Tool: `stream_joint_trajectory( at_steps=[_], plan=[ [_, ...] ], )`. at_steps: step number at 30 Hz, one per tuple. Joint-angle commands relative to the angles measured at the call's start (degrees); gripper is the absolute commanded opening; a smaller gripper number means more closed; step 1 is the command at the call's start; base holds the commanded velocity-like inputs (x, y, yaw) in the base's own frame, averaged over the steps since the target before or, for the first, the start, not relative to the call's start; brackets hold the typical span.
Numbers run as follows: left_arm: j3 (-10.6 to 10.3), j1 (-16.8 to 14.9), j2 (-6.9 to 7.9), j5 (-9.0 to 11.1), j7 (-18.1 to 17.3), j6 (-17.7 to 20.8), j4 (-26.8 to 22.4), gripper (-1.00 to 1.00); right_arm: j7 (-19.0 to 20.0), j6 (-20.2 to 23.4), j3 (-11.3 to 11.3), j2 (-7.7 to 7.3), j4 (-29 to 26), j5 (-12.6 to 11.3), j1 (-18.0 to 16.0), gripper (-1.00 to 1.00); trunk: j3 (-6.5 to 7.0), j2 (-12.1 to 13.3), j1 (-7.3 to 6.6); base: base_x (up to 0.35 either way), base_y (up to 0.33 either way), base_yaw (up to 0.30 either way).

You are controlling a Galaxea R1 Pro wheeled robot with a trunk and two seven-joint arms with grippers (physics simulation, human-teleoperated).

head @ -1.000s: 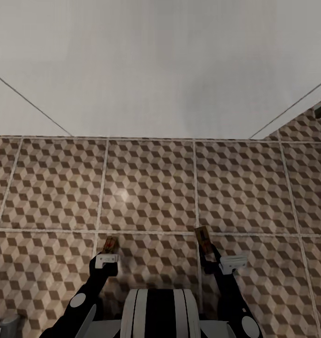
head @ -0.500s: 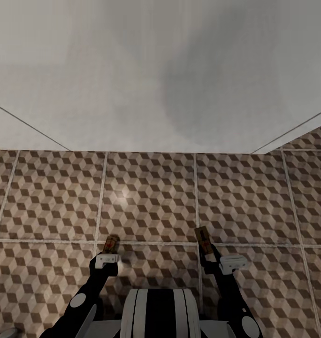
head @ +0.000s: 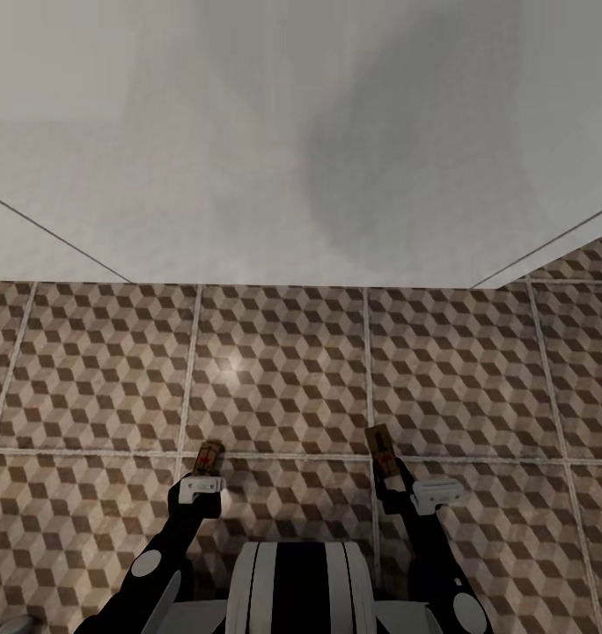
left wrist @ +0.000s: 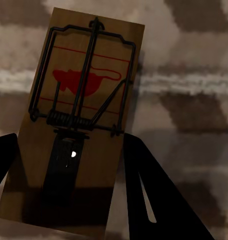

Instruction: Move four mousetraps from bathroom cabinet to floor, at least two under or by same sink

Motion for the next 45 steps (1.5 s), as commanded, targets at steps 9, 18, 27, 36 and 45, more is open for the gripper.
stream_joint_trajectory(
  at_steps=[9,18,27,36,45],
  plan=[
    [-0.4,0.0,0.04,0.4,0.6,-0.2,0.0,-1.0,-0.4,-0.2,0.2,-0.08,0.0,-0.4,0.0,-1.0,-0.02,0.0,-0.01,0.0,0.0,0.0],
    [-0.6,0.0,0.02,0.4,0.7,-0.1,0.0,-1.0,-0.4,-0.3,0.2,-0.08,0.0,-0.4,0.0,-1.0,-0.02,0.0,0.02,0.0,0.0,0.0],
    [-0.6,0.0,-0.15,0.4,0.8,0.0,0.1,-1.0,-0.4,-0.2,0.2,-0.08,0.0,-0.4,0.0,-1.0,-0.02,-0.1,0.25,0.0,0.0,0.0],
    [-0.6,0.0,-0.24,0.4,0.8,0.0,0.8,-1.0,-0.4,-0.2,0.2,-0.02,0.0,-0.4,0.0,-1.0,-0.02,-0.3,0.48,0.0,0.0,0.0],
    [-0.6,0.0,-0.25,0.4,0.8,0.0,0.9,-1.0,-0.4,-0.2,0.2,0.01,0.0,-0.4,0.0,-1.0,-0.02,-0.4,0.72,0.0,0.0,0.0]
  ],
)
